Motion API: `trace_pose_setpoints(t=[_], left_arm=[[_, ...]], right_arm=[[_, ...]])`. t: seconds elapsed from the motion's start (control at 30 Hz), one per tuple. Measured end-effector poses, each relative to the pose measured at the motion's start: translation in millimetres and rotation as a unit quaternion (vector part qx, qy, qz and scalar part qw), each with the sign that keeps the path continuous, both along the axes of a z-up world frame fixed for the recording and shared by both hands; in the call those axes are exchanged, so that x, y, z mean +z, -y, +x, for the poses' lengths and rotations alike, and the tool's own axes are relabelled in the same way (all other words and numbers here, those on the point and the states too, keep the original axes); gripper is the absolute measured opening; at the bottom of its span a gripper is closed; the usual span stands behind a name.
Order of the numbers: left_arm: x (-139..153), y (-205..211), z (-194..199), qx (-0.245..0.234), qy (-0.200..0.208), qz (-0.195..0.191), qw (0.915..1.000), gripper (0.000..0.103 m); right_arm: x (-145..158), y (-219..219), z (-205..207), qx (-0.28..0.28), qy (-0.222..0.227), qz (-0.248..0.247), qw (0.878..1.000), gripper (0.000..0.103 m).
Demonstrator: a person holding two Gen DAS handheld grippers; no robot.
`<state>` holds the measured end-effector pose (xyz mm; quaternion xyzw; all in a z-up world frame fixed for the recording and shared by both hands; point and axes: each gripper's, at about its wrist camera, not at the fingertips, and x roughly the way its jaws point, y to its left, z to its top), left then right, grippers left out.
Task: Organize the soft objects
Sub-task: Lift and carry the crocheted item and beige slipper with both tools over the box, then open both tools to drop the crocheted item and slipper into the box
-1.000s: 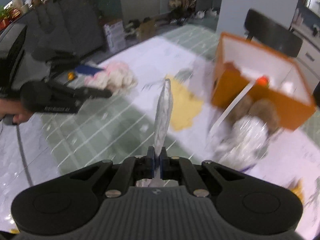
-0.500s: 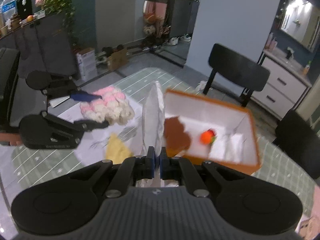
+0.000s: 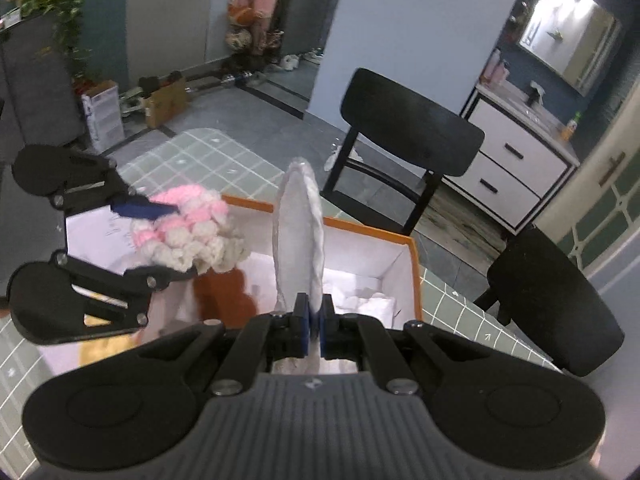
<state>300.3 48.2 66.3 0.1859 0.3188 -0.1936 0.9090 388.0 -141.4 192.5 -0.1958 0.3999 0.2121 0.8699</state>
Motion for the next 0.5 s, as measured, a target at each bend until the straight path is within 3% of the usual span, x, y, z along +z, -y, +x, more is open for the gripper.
trace_pose_setpoints(t=[0.33,0.5], left_arm=[[-51,18,48,0.007,-0.046,0.035,0.9983,0.053],[-69,29,65,0.012,-0.071,0.064,0.9953,0.053]], right_arm=[[-72,4,59,0.001,-0.069,0.044,0.997,0.002],[-109,5,74,-0.010,-0.094,0.017,0.995,0.002]])
